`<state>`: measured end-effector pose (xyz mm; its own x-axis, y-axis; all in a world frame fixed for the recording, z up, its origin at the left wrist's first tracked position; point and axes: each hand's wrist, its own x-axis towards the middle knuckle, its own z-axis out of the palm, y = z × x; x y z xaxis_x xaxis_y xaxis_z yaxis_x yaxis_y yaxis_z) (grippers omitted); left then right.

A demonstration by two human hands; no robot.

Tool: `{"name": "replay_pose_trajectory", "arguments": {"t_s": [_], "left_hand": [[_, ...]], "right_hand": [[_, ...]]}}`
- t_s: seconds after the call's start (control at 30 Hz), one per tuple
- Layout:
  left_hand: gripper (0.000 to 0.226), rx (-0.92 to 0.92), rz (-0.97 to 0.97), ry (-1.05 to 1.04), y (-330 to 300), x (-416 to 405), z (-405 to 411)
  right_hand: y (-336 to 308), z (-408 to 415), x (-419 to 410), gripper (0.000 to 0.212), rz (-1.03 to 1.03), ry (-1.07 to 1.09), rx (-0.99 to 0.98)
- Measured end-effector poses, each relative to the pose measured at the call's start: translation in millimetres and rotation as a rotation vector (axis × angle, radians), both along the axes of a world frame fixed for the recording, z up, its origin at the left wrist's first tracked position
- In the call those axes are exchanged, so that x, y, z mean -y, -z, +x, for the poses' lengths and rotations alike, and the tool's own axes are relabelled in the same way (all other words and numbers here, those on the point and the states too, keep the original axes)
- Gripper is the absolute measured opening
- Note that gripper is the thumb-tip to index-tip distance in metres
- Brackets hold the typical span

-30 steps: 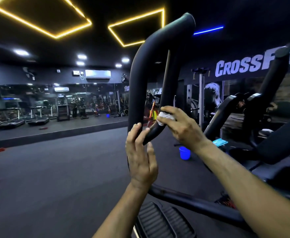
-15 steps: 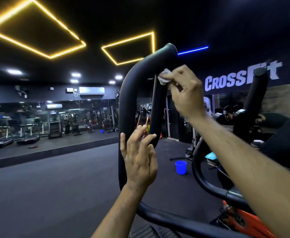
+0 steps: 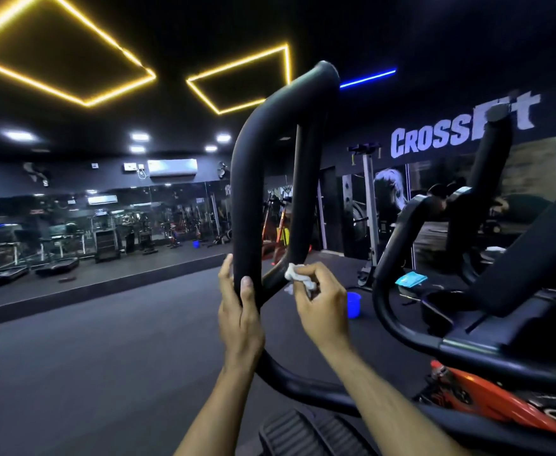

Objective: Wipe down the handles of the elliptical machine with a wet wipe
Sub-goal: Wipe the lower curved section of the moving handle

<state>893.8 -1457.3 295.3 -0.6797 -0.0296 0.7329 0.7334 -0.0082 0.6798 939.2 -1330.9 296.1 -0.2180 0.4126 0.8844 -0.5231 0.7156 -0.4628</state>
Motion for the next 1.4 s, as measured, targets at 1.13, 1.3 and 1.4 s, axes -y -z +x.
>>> {"name": "replay_pose_trajectory", "arguments": {"t_s": [1.13, 1.3, 1.4], "left_hand": [[0.063, 0.486, -0.154, 0.756, 25.8, 29.5, -71.4], [0.05, 0.229, -0.025, 0.876, -3.0, 33.6, -70.5], [0.062, 0.059, -0.089, 0.906, -32.2, 26.2, -75.8]], "right_hand": [[59.7, -16.8, 100.3, 0.007, -0.364, 0.037, 0.071], [38.1, -31.2, 114.5, 0.021, -0.639, -0.264, 0.12], [17.3, -35.3, 122.6, 0.016, -0.825, -0.302, 0.196]]}}
